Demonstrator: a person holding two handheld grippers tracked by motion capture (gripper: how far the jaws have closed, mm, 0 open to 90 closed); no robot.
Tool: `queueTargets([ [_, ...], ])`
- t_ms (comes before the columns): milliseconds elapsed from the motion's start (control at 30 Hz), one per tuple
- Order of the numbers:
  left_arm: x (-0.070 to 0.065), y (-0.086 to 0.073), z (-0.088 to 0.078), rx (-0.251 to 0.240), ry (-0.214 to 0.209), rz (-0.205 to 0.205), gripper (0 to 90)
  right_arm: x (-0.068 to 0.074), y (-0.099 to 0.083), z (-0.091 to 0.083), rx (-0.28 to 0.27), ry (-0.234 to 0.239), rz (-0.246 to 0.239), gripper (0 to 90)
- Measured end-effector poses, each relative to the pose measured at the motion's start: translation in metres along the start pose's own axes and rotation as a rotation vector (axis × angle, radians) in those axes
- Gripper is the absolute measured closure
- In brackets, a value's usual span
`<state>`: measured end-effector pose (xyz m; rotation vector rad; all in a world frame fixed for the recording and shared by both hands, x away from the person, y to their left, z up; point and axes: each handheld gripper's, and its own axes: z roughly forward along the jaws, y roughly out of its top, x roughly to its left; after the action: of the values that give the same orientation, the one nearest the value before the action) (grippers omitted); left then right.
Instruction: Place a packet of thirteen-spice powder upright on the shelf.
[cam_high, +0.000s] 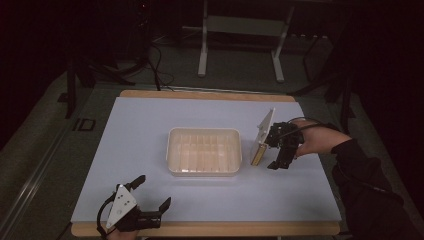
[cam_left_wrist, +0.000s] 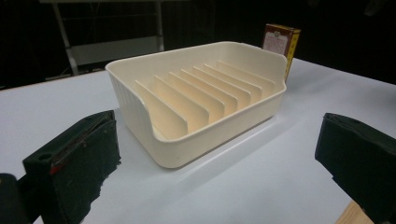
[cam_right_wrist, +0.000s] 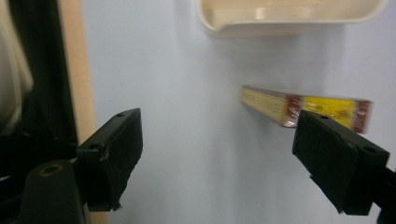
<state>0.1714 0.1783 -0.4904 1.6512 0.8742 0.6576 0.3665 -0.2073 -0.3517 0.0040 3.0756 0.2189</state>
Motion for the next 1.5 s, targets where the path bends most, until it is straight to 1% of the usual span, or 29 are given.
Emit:
queueTargets([
  [167,0.000,0.000,-0.001,-0.001,0.004,-0.003,0.0,-0.008,0.004,0.001,0.016,-0.021,-0.001,16.0],
  [233,0.000,0.000,-0.001,0.000,0.004,-0.003,0.0,-0.012,0.006,0.001,0.020,-0.017,0.007,16.0],
  [300,0.000,0.000,-0.001,0.002,0.001,-0.003,0.0,-0.016,0.008,0.001,0.022,-0.025,0.000,16.0],
  [367,0.000,-0.001,-0.001,0.000,0.002,-0.005,0.0,-0.020,0.008,0.000,0.019,-0.026,-0.002,16.0],
  [500,0.000,-0.001,-0.003,0.000,0.003,-0.009,0.0,-0.031,0.007,-0.001,0.008,-0.035,0.010,16.4],
  [567,0.001,-0.001,-0.004,0.000,0.005,-0.010,0.0,-0.037,0.007,0.000,0.004,-0.036,0.008,17.7],
  [633,0.001,-0.001,-0.004,-0.002,0.007,-0.013,0.0,-0.042,0.007,0.001,0.002,-0.039,0.020,17.7],
  [700,0.001,-0.002,-0.004,0.005,0.003,-0.011,0.0,-0.046,0.008,0.003,0.004,-0.035,0.021,17.7],
  [833,0.001,-0.002,-0.005,0.002,0.007,-0.011,0.0,-0.055,0.008,0.010,0.022,-0.023,0.045,18.8],
  [967,0.001,-0.002,-0.006,0.000,0.013,-0.017,0.0,-0.061,0.006,0.019,0.036,-0.018,0.045,18.8],
  [1033,0.001,-0.002,-0.006,0.001,0.016,-0.019,0.0,-0.064,0.005,0.023,0.031,-0.023,0.048,18.9],
  [1100,0.001,-0.002,-0.006,0.002,0.016,-0.019,0.0,-0.067,0.003,0.026,0.042,-0.006,0.043,19.8],
  [1200,0.001,-0.003,-0.006,0.003,0.017,-0.019,0.0,-0.072,0.002,0.031,0.056,0.004,0.052,20.4],
  [1300,0.001,-0.003,-0.006,0.004,0.016,-0.019,0.0,-0.077,0.002,0.034,0.047,0.011,0.062,20.5],
  [1333,0.001,-0.003,-0.006,0.005,0.015,-0.018,0.0,-0.078,0.002,0.036,0.052,0.016,0.070,20.5],
  [1367,0.001,-0.003,-0.006,0.004,0.014,-0.019,0.0,-0.079,0.002,0.039,0.055,0.013,0.066,20.5],
  [1500,0.002,-0.003,-0.006,0.005,0.016,-0.023,0.0,-0.084,0.001,0.046,0.058,0.037,0.084,20.7],
])
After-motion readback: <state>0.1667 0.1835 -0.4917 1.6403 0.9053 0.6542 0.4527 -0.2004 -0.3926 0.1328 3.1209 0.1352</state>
